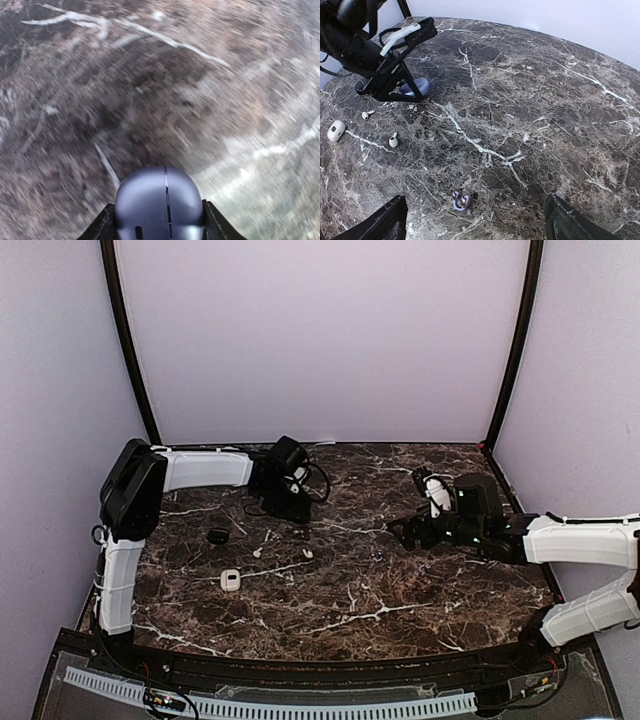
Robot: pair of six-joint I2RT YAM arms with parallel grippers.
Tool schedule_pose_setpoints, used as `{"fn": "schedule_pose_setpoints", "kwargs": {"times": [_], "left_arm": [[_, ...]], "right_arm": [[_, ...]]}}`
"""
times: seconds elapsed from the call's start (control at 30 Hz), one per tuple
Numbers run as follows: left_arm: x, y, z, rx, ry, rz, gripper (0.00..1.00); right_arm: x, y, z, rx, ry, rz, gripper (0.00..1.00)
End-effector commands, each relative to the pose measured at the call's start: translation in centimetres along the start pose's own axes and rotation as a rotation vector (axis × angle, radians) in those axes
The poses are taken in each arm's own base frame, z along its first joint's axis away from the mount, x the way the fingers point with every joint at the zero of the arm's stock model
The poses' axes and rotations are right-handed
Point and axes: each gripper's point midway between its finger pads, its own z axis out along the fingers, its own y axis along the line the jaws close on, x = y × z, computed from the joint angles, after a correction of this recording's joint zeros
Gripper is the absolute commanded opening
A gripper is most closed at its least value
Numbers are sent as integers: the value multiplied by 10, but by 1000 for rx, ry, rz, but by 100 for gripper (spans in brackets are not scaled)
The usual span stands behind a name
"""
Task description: Insert the wireless bluetooth earbuds into the charging case
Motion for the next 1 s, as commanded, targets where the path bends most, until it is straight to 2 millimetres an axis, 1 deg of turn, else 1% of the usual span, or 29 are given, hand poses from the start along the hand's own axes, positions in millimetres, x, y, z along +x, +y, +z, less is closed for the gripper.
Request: {"fn": "schedule_pose_setpoints", "kwargs": {"times": [0.0, 0.13, 0.2, 0.27, 0.3, 0.33, 0.37, 0.47, 0.53, 0.57, 0.63, 0.73, 0.87, 0.97], "left_arm": [[-2, -42, -53, 249, -50, 8, 44], [26, -82, -77, 535, 7, 51, 43], [41, -99, -89, 671, 55, 62, 41], [53, -113, -103, 786, 91, 78, 40], [60, -122, -114, 878, 110, 87, 39], [65, -125, -120, 920, 114, 91, 39], [70, -128, -125, 963, 116, 99, 40], [81, -135, -139, 1053, 130, 111, 39], [85, -139, -145, 1090, 133, 123, 39], [87, -142, -149, 1111, 135, 130, 39], [92, -147, -153, 1146, 144, 143, 39], [95, -150, -155, 1155, 152, 151, 39], [98, -152, -156, 1156, 158, 161, 39], [103, -155, -157, 1166, 170, 171, 39]], "right_arm": [[-22, 9, -4, -46, -56, -16, 95], [-25, 30, -7, -164, -74, -63, 94], [-28, 39, -10, -199, -110, -97, 94], [-30, 53, -17, -227, -165, -160, 94], [-28, 61, -22, -249, -198, -215, 94], [-26, 69, -28, -269, -236, -258, 98], [-28, 76, -35, -287, -289, -304, 99], [-22, 103, -60, -379, -439, -490, 99], [-17, 113, -67, -410, -489, -600, 99], [-14, 117, -66, -424, -486, -647, 99], [-1, 132, -61, -507, -442, -762, 94], [9, 146, -49, -568, -378, -876, 88], [7, 157, -34, -549, -384, -954, 83], [2, 166, -25, -574, -371, -980, 73]]}}
